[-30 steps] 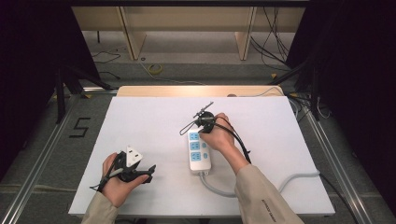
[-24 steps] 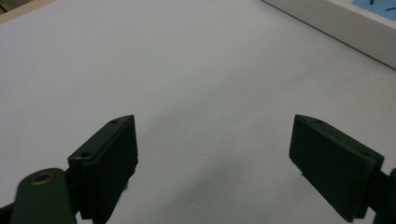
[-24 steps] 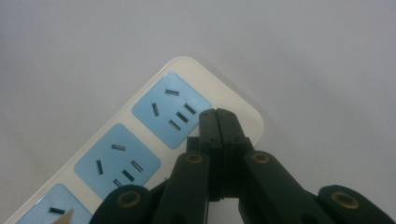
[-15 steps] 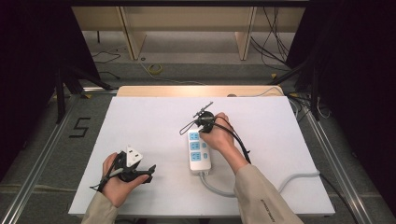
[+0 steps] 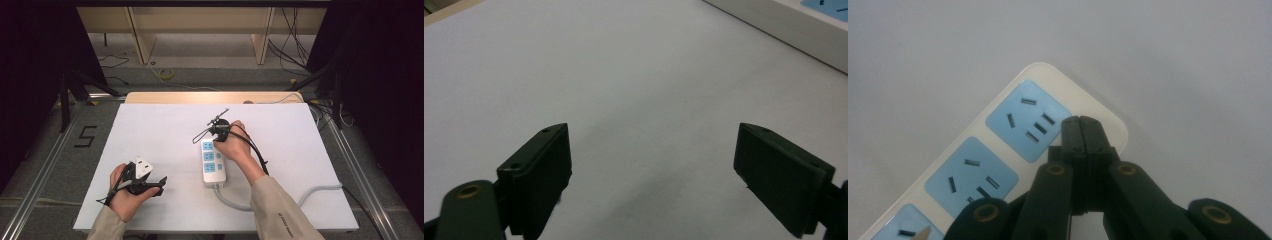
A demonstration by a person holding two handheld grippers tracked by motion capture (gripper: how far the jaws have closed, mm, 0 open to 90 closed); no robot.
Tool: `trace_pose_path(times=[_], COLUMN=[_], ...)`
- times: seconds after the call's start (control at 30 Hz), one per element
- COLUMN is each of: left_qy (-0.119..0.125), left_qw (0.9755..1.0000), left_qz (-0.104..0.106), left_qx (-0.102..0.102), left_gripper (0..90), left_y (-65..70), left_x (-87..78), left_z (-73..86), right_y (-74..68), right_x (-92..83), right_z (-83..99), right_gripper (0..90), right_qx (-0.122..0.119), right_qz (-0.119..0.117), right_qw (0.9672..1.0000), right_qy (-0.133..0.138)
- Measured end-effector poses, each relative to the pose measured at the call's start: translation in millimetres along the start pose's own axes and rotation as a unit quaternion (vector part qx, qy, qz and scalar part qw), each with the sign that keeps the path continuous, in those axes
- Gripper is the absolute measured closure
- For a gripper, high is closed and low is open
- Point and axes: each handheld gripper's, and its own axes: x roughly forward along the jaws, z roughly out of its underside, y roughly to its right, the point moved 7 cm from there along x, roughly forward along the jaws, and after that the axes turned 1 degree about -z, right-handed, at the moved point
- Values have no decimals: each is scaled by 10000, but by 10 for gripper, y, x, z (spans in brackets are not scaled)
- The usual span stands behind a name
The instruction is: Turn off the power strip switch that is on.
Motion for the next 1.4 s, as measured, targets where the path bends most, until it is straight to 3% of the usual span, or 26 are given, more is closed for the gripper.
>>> trace_pose_path(times=[0.97,1.4], left_qy=[-1,-10], left_qw=[10000,10000], left_qz=[2,5], left_qx=[4,-1], left_gripper=[151,152], left_y=[2,0], left_x=[1,2], left_z=[0,3], right_y=[-8,-12], right_x=[4,-21], right_z=[8,-8], right_gripper=[900,900], right_qx=[10,17], right_qz=[46,77], right_qw=[10000,9999], right_qy=[-7,134])
